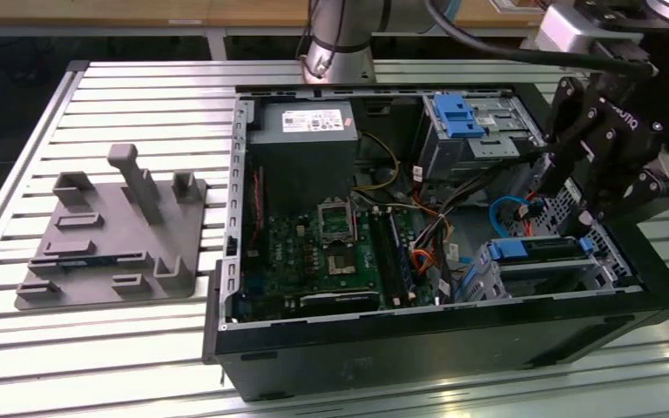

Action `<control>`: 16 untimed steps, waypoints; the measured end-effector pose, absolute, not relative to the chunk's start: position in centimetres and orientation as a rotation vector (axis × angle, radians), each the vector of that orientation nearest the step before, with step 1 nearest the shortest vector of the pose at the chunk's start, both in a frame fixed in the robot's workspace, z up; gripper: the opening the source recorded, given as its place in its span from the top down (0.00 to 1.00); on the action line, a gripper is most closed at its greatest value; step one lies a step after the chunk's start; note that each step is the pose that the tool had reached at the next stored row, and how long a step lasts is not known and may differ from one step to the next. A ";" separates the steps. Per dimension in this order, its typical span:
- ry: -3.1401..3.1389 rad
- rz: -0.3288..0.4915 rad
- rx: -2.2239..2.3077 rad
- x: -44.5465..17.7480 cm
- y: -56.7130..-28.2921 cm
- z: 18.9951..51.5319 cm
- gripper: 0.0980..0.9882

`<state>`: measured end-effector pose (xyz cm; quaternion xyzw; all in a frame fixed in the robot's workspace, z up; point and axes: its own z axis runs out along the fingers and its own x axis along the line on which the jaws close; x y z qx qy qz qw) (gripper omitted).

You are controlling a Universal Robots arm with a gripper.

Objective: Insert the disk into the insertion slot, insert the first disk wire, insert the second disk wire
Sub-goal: 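Insert the first disk wire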

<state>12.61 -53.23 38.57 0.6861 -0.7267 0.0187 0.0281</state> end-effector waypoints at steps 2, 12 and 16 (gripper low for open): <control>-2.228 0.091 2.103 12.6 -52.5 38.5 0.48; -2.183 0.183 2.059 12.7 -49.0 38.3 0.72; -2.175 0.195 2.052 12.9 -48.4 38.2 0.72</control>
